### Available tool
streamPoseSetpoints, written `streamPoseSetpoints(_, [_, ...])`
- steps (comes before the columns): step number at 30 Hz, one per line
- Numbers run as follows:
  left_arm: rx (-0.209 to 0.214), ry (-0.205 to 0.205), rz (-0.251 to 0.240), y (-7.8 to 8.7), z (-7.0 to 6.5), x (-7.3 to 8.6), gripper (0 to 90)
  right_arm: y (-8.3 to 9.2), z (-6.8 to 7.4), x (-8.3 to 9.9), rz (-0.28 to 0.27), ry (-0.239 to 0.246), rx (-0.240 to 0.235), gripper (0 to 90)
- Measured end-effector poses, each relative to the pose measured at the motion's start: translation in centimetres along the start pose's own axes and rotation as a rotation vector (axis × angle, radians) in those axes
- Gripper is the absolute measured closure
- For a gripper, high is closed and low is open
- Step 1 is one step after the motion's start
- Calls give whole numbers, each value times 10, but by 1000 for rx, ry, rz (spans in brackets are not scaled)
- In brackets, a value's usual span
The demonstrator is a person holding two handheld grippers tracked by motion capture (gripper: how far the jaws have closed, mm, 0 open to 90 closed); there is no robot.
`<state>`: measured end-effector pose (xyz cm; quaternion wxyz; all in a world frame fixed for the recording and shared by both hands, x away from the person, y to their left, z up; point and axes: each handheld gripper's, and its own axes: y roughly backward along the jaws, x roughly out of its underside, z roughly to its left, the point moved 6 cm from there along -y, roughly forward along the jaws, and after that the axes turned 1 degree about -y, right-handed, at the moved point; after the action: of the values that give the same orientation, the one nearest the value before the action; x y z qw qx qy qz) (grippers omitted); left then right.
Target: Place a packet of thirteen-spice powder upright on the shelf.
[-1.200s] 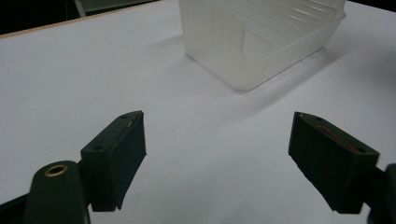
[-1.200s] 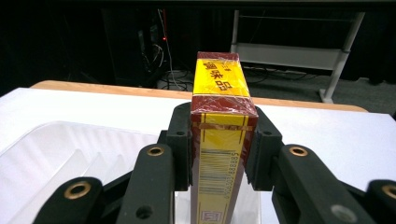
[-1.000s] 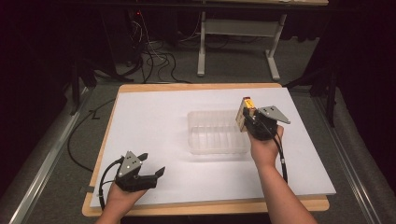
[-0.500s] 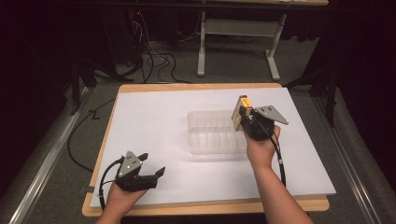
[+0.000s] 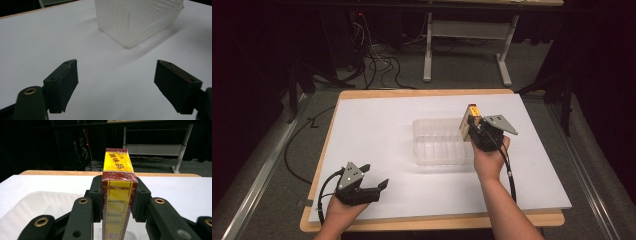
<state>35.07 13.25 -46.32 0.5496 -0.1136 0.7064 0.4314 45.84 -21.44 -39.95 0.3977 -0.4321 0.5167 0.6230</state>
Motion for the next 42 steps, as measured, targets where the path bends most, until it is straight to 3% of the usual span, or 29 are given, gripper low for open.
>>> streamPoseSetpoints(13, [5, -2, 4, -1, -1, 0, 200, 3, 4, 6, -11, 19, 39, 682])
streamPoseSetpoints(23, [5, 0, 5, -1, 0, 0, 200, 7, 20, -6, -42, 11, 0, 683])
streamPoseSetpoints(27, [5, 2, 1, 0, 0, 0, 200, 5, 28, 0, -29, 8, -4, 683])
streamPoseSetpoints(34, [9, 2, 4, 0, 0, 0, 200, 2, 25, 9, -14, -14, 19, 682])
streamPoseSetpoints(42, [9, 1, 4, -1, -1, 0, 200, 5, 28, 11, -14, -3, 28, 682])
